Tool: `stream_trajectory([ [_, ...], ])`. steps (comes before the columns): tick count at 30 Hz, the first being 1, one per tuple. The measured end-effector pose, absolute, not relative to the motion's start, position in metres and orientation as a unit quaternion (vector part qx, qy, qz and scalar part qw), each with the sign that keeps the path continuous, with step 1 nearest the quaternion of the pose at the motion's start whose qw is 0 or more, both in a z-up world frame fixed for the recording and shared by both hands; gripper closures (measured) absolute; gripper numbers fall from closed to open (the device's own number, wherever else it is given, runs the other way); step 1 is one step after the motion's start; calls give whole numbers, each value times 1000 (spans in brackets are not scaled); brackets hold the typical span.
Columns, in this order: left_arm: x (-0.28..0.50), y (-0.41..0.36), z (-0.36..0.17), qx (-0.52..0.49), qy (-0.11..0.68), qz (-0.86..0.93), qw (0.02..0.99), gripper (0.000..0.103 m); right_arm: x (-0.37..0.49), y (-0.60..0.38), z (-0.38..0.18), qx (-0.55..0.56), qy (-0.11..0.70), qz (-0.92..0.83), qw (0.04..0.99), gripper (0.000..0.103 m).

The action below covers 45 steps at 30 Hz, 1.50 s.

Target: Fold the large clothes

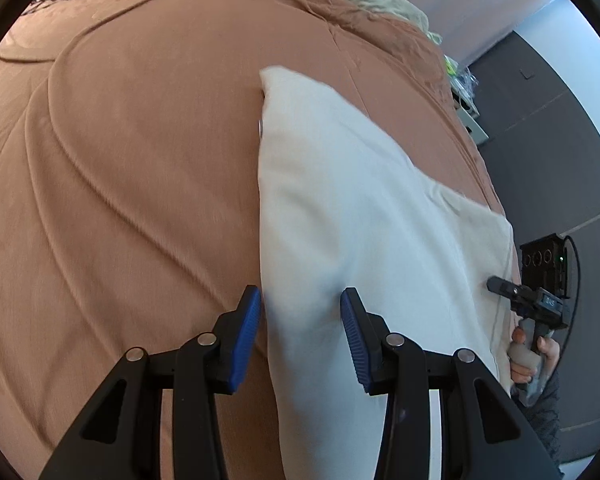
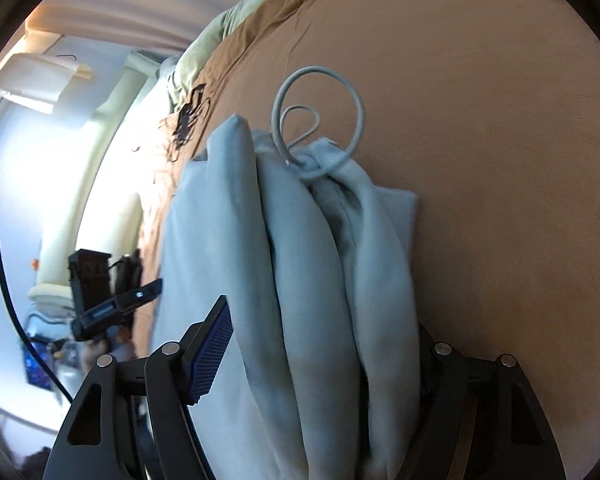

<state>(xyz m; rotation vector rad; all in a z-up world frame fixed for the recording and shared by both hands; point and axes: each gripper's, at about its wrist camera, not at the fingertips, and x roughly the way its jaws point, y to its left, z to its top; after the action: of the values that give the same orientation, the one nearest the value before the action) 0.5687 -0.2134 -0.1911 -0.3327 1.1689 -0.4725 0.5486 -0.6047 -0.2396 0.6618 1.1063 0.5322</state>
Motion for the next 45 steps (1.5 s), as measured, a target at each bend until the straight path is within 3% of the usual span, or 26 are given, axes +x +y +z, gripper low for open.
stream_trajectory([
  [3,581,-215,-195,-163,545,-216,794,61,562,-602,-241,306,519,253,758,34],
  [8,594,-220,-198,-170,546,-213,792,61,565,-600,-244,297,529,226,762,69],
  [10,592,-223,-194,-167,544,-218,793,73,559,-594,-238,283,523,222,773,79],
  [13,586,-225,-186,-157,537,-216,800,81,547,-589,-220,258,512,201,794,87],
  [19,569,-214,-161,-174,509,-227,812,91,524,-572,-170,255,476,200,817,89],
  [45,405,-135,17,-223,327,-281,874,93,309,-491,33,201,289,247,903,89],
])
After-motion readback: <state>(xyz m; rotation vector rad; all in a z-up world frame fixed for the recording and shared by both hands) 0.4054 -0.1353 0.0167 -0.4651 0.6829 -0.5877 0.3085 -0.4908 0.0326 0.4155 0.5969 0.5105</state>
